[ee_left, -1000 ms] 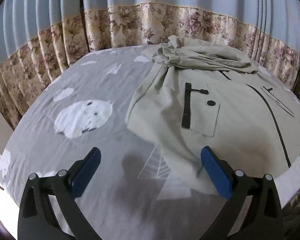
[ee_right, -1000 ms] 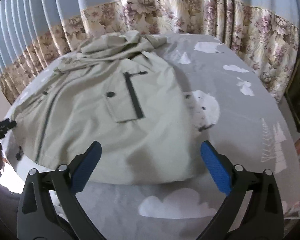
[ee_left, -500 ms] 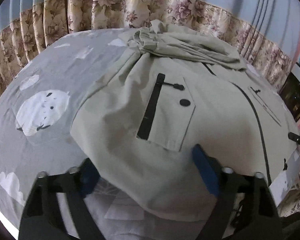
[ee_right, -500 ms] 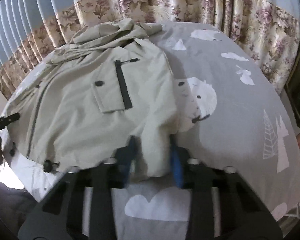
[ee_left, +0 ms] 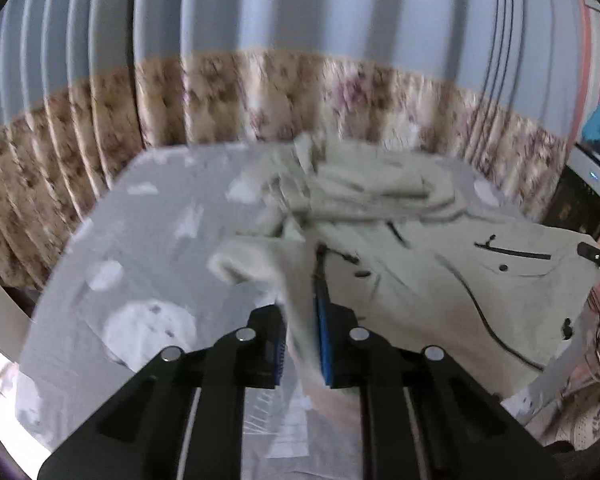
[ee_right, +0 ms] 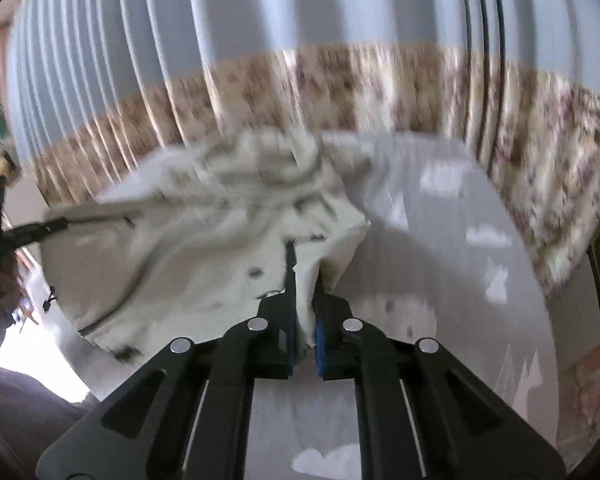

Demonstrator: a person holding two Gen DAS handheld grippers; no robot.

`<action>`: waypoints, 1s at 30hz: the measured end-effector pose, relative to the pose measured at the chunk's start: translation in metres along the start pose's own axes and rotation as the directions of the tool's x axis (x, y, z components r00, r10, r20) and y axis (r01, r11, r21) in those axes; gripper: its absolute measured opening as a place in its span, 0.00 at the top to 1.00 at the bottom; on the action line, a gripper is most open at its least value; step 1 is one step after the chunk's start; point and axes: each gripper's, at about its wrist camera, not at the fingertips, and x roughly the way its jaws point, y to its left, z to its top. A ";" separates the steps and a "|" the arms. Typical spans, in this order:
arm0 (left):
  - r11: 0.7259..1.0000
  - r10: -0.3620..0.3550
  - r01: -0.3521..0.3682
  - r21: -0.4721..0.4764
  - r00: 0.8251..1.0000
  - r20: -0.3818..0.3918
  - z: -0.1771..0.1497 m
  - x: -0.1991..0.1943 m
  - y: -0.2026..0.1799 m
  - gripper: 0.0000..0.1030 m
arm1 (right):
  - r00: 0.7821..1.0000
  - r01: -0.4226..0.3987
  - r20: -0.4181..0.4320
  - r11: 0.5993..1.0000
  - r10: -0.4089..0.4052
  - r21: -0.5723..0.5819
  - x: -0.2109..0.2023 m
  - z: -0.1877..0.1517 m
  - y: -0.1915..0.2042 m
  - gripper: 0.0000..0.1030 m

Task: Fold large clothes
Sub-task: 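Grasp the coat hem with the right gripper while the left gripper grasps the hem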

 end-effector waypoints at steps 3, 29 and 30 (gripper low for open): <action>0.999 0.040 -0.040 0.011 0.999 0.029 0.010 -0.006 0.004 0.87 | 1.000 0.003 0.012 1.000 -0.003 0.009 0.001 0.009 -0.001 0.91; 0.995 0.002 -0.025 -0.094 0.971 -0.238 -0.105 0.071 0.011 0.31 | 0.948 0.112 -0.312 0.985 -0.065 0.135 0.064 -0.099 -0.031 0.68; 0.996 0.021 -0.039 -0.079 0.975 -0.220 -0.104 0.072 0.007 0.43 | 0.947 0.116 -0.313 0.984 -0.069 0.135 0.063 -0.098 -0.032 0.76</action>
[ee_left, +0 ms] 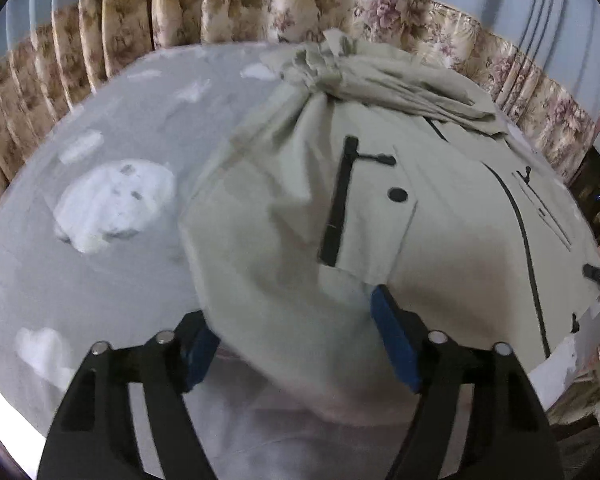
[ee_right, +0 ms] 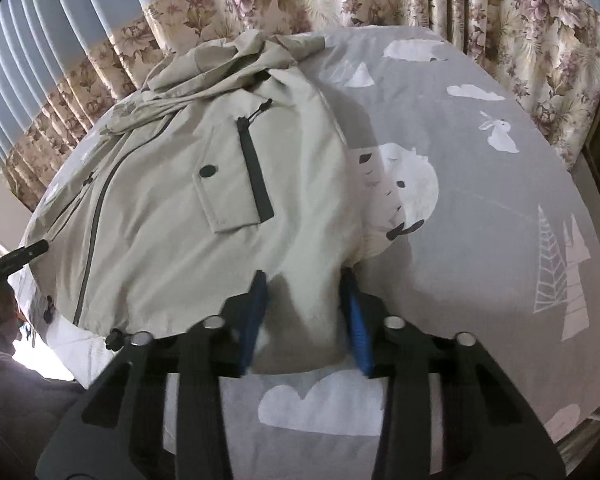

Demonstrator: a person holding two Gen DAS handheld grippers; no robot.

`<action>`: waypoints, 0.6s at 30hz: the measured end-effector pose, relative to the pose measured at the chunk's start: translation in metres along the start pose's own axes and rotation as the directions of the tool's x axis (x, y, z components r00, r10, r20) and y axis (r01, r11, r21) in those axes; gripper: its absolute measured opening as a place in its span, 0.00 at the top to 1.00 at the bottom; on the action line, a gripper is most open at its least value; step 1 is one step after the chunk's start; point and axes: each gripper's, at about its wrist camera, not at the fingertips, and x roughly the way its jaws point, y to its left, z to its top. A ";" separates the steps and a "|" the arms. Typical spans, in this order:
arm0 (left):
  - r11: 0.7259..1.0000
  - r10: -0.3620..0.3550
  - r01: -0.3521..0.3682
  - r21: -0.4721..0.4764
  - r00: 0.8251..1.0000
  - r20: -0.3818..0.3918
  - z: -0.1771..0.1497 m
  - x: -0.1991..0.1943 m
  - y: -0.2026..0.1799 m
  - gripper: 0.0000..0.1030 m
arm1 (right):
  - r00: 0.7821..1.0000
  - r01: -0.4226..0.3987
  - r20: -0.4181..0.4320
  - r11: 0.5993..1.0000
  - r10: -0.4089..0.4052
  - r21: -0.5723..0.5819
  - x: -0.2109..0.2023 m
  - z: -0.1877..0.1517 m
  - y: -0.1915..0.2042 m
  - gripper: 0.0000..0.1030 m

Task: Fold large clothes
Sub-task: 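Grasp the coat hem with the right gripper while the left gripper grasps the hem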

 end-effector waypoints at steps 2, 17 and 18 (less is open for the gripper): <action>0.999 -0.013 0.013 0.050 1.000 -0.001 0.003 0.002 -0.012 0.70 | 1.000 -0.022 -0.001 1.000 0.022 0.022 -0.003 0.003 -0.002 0.88; 0.988 -0.098 0.077 0.133 0.982 0.160 0.120 -0.041 -0.022 0.86 | 0.941 -0.115 0.301 0.983 0.153 -0.141 -0.049 0.136 0.030 0.94; 0.988 -0.086 0.060 0.140 0.980 0.181 0.138 -0.036 -0.022 0.85 | 0.938 -0.121 0.306 0.982 0.161 -0.147 -0.046 0.147 0.030 0.94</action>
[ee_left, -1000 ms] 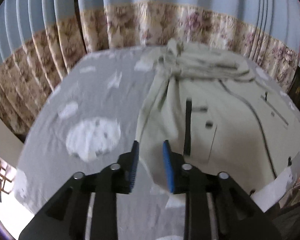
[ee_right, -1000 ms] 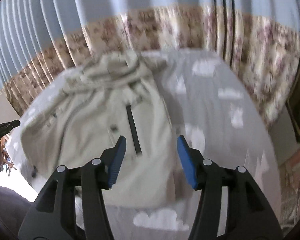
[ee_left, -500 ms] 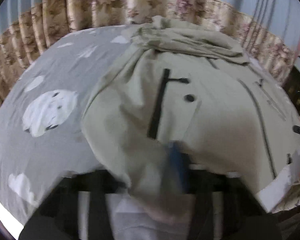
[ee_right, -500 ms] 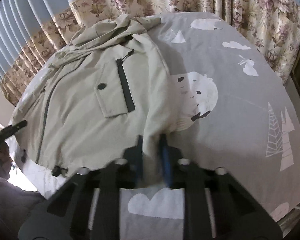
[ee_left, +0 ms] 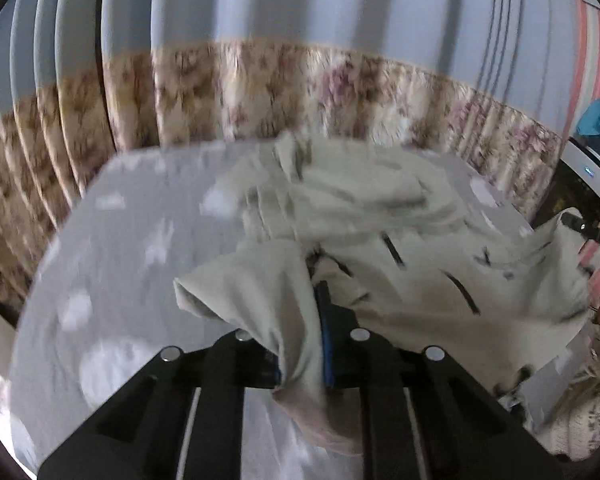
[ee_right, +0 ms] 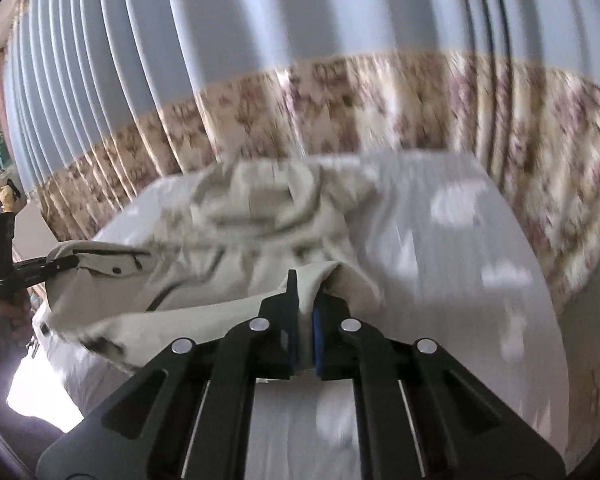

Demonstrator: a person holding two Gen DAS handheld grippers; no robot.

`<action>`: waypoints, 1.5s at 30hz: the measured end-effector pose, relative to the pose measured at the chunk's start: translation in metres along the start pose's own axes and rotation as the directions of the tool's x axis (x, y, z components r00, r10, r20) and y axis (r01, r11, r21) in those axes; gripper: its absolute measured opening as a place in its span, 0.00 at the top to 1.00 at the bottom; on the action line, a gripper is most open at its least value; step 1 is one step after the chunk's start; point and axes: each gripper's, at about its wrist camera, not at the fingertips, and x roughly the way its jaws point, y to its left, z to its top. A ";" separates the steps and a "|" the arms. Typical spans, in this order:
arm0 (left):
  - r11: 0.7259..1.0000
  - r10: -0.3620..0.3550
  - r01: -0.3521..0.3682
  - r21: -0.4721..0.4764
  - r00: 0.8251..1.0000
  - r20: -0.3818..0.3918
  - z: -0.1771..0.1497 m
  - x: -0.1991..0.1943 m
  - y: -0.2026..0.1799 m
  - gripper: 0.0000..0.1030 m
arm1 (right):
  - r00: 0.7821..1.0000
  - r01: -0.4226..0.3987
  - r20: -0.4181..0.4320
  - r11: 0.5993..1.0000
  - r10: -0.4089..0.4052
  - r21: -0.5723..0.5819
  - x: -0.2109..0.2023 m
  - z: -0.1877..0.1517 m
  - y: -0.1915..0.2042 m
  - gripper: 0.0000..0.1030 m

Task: Fold large clothes

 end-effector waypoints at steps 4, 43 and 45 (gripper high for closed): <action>1.000 0.016 -0.016 0.001 1.000 0.023 0.055 0.037 0.014 0.84 | 1.000 -0.012 0.017 1.000 0.012 0.014 0.046 0.055 -0.021 0.94; 0.991 0.122 -0.129 -0.037 0.981 -0.151 0.131 0.203 0.049 0.05 | 0.983 0.125 -0.132 0.992 -0.125 -0.007 0.197 0.119 -0.021 0.09; 0.990 0.111 -0.124 -0.062 0.976 -0.186 0.125 0.219 0.059 0.05 | 0.983 0.114 -0.145 0.993 -0.114 -0.011 0.203 0.116 -0.017 0.09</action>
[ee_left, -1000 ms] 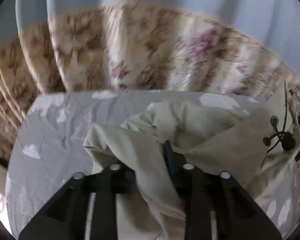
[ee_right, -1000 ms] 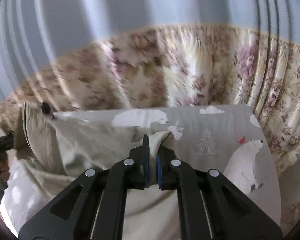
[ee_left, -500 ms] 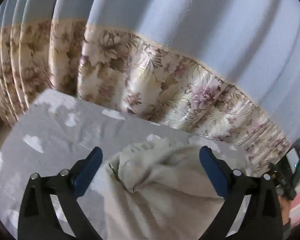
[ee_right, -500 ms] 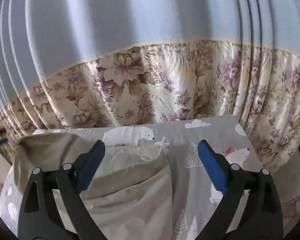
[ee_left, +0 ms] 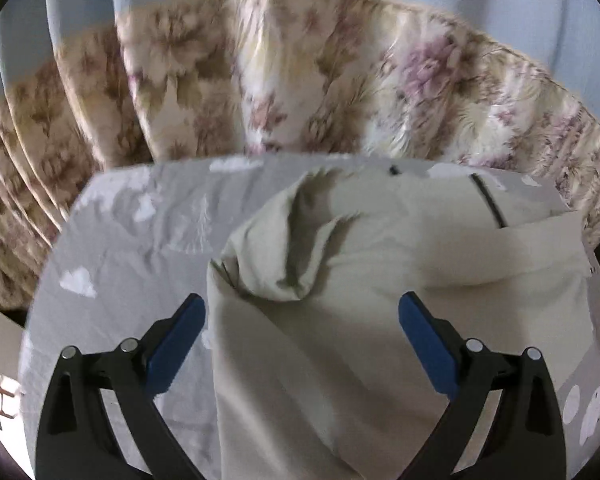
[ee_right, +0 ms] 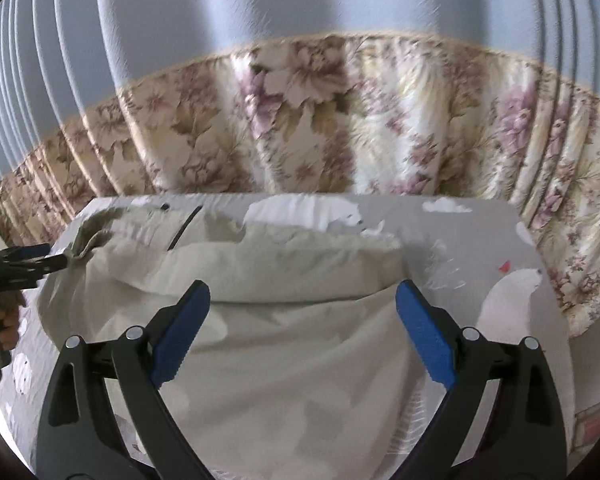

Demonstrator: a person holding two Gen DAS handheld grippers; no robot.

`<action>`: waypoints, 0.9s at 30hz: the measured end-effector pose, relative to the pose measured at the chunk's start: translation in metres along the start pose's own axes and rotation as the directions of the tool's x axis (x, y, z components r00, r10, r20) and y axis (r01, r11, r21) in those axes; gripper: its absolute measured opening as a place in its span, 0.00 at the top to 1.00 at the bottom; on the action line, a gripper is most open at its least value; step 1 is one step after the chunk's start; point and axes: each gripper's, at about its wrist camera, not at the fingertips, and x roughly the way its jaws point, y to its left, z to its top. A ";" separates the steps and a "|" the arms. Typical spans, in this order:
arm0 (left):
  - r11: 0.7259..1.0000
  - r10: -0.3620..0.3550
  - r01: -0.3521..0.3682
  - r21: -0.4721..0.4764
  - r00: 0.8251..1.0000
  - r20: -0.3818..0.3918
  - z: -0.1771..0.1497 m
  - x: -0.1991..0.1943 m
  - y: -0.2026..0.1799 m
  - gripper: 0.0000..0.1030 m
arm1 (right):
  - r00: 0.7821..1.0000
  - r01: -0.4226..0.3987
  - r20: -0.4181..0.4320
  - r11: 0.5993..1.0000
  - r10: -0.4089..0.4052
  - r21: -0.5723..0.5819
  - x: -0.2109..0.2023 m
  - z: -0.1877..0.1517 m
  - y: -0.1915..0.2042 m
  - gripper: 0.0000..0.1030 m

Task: Fold large clothes

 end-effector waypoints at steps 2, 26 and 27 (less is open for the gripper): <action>1.000 0.003 -0.003 0.006 0.999 -0.038 -0.001 0.014 0.004 0.05 | 1.000 -0.006 -0.010 1.000 0.006 -0.008 0.005 -0.002 0.004 0.09; 0.996 0.057 -0.052 -0.074 0.996 0.062 0.038 0.004 0.019 0.06 | 0.996 -0.036 -0.075 0.999 0.036 0.012 0.061 0.017 0.013 0.07; 0.997 0.044 -0.041 -0.064 0.998 0.047 0.036 0.008 0.011 0.06 | 0.996 -0.037 -0.086 0.999 0.038 0.015 0.068 0.018 0.017 0.07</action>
